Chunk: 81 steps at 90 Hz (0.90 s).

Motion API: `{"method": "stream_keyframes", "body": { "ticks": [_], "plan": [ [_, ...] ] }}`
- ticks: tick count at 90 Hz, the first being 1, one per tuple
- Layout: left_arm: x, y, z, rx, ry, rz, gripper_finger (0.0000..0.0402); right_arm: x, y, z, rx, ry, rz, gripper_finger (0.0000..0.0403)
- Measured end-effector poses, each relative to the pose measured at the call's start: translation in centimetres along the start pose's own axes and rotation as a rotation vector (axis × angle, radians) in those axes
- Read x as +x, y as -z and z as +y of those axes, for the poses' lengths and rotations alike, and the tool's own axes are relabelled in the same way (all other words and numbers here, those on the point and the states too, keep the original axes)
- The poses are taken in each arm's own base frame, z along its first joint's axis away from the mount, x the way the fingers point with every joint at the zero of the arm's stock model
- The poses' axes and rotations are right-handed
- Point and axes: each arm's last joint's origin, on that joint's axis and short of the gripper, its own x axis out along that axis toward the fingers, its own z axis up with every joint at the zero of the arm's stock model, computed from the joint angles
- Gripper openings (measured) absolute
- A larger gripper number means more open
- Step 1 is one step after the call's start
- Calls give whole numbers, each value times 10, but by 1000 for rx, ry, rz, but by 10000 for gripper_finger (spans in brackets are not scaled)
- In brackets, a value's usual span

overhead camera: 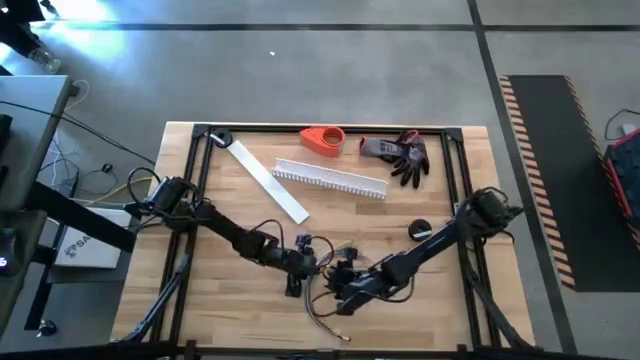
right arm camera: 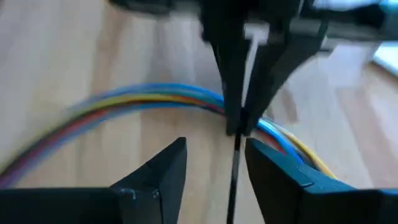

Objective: Ziptie cables
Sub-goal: Wrap the cable wires with the black zip tie

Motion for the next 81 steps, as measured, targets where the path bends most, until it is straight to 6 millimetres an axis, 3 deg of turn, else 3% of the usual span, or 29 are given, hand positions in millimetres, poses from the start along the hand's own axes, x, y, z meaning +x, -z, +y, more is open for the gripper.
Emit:
{"method": "stream_keyframes", "body": {
  "ticks": [21, 41, 81],
  "plan": [
    [0, 0, 0, 0, 0, -1, 14, 27, 10, -13, 14, -13, 76, 89],
    [0, 0, -1, 0, 14, 3, 14, 32, 12, -12, 22, -45, 83, 10],
    [1, 1, -2, 23, 63, 13, 14, 13, 32, 16, 187, 33, 131, 1]
  ]
}}
